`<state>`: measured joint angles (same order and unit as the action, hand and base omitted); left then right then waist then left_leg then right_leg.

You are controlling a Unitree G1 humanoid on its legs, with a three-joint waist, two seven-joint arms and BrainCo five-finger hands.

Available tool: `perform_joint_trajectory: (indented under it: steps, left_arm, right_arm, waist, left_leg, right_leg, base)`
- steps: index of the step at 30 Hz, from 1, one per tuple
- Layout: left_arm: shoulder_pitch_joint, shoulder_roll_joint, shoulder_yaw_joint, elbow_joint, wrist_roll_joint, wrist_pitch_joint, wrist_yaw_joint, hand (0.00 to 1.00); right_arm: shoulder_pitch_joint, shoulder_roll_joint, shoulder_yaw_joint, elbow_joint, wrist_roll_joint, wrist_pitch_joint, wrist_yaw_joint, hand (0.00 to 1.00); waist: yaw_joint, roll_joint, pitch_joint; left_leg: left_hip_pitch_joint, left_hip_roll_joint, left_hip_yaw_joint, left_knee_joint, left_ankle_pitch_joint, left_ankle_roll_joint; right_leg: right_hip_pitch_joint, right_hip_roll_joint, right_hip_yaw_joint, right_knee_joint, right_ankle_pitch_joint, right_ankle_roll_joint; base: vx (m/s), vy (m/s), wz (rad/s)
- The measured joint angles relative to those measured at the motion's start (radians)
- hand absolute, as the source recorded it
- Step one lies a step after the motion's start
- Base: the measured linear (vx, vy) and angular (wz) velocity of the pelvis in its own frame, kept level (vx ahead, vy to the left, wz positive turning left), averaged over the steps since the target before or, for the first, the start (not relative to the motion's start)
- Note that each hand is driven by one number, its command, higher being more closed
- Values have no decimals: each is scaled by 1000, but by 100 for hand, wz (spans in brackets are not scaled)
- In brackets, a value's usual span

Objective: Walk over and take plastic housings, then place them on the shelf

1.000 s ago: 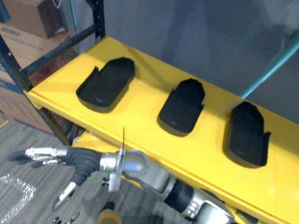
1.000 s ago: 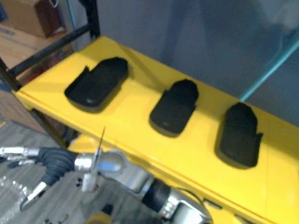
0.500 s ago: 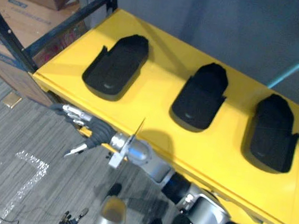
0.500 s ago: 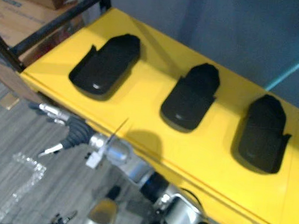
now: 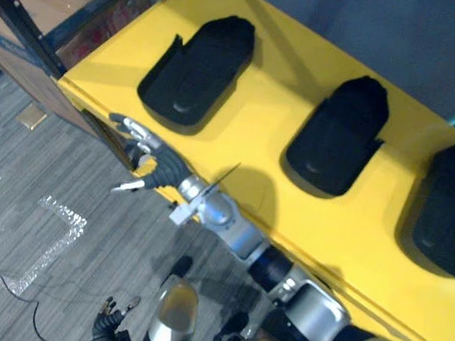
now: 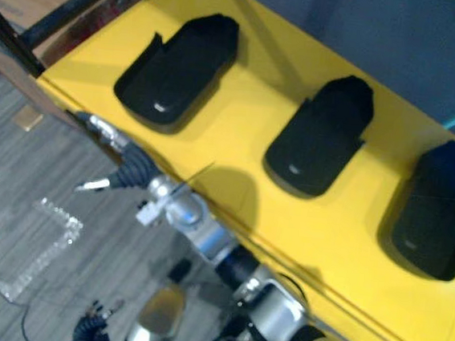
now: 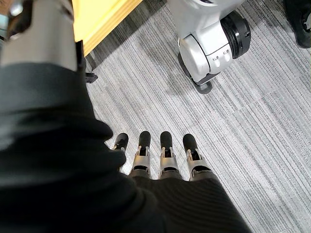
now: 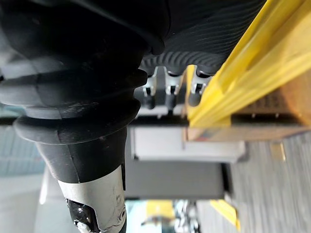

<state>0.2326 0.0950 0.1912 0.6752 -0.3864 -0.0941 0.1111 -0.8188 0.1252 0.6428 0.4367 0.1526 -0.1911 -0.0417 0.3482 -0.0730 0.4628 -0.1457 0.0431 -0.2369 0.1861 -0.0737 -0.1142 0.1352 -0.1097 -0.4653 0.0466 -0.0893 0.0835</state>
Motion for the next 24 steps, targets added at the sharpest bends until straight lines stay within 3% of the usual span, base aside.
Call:
perform_joint_trajectory:
  steps: [21,24]
  left_arm:
    - [-40,-5,-60,-22,-88,9,35,0]
    - [-45,-4,-66,-19,-89,9,38,0]
  right_arm:
    - [-105,-35,-144,105,11,10,-57,0]
    - [-123,-40,-158,128,10,-5,-80,0]
  waist:
    - [-3,22,18]
    - [-3,38,27]
  left_leg:
    - [-101,9,30,70,-8,4]
    - [-103,9,31,69,-8,4]
  right_leg:
    - [-83,-1,-4,41,-5,-6]
    - [-89,-3,-3,51,-6,-7]
  base:
    - [-7,12,2]
    - [-43,20,-1]
